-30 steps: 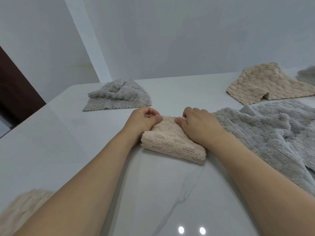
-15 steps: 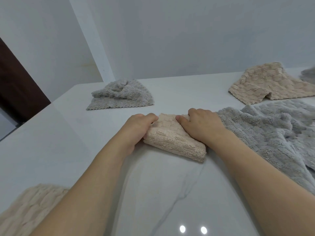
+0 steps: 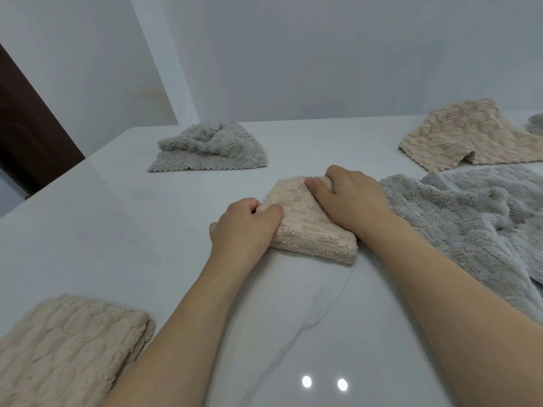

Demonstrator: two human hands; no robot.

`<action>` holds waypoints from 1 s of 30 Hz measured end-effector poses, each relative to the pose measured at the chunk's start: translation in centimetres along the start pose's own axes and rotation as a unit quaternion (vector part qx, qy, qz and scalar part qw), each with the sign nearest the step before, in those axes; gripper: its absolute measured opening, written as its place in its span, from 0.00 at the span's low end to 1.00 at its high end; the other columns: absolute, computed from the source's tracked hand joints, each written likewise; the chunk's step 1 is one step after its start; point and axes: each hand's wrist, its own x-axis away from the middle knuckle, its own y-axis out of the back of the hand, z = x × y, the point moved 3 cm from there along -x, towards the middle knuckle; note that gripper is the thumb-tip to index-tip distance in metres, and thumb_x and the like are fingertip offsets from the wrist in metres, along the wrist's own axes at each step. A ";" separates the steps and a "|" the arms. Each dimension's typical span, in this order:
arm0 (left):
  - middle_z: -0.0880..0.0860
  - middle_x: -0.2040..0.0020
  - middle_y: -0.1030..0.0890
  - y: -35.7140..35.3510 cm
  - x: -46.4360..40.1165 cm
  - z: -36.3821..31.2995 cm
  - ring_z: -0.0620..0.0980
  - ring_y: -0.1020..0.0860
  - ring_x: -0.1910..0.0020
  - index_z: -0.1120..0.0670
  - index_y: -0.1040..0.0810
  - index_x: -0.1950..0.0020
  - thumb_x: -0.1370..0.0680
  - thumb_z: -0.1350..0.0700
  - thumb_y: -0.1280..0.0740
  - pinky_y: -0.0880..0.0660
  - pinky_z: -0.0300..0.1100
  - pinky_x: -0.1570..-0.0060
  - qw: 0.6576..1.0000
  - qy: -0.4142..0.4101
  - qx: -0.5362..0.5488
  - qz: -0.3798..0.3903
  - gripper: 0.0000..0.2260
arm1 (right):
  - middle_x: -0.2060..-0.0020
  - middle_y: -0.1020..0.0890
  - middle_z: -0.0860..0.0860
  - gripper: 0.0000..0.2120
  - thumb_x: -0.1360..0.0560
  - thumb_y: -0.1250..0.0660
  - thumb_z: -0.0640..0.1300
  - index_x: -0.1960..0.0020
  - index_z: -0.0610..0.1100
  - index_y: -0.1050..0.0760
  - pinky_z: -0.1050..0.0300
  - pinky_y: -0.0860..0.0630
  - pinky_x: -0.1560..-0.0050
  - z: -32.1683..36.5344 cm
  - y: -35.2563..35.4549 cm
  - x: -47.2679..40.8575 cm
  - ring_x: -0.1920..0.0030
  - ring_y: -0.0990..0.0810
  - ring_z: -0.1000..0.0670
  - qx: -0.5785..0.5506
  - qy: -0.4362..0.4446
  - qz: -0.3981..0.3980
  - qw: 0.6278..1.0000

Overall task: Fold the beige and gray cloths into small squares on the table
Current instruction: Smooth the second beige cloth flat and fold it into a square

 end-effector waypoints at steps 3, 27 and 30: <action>0.46 0.76 0.34 0.0 0.1 0.1 0.52 0.34 0.67 0.50 0.37 0.72 0.30 0.39 0.36 0.39 0.49 0.57 1.000 -0.017 0.021 0.010 0.19 | 0.63 0.25 0.48 0.21 0.20 0.47 0.62 0.57 0.44 0.34 0.52 0.37 0.61 -0.2 0.1 -0.1 0.57 0.25 0.42 0.004 0.002 -0.023 1.000; 0.44 0.66 0.26 0.5 0.9 -0.3 0.52 0.32 0.48 0.47 0.35 0.45 0.25 0.57 0.43 0.41 0.49 0.45 0.997 0.016 -0.058 -0.042 0.10 | 0.60 0.21 0.48 0.08 0.22 0.49 0.44 0.46 0.47 0.33 0.50 0.32 0.54 -0.9 -0.1 -0.3 0.55 0.25 0.41 -0.164 -0.070 0.086 0.980; 0.47 0.60 0.27 0.4 1.3 -0.3 0.52 0.36 0.50 0.48 0.39 0.46 0.26 0.59 0.41 0.44 0.48 0.52 0.982 -0.031 -0.166 -0.085 0.12 | 0.64 0.21 0.52 0.07 0.22 0.46 0.44 0.45 0.50 0.33 0.52 0.31 0.55 -1.2 -0.2 -0.2 0.59 0.23 0.46 -0.202 -0.073 0.099 0.972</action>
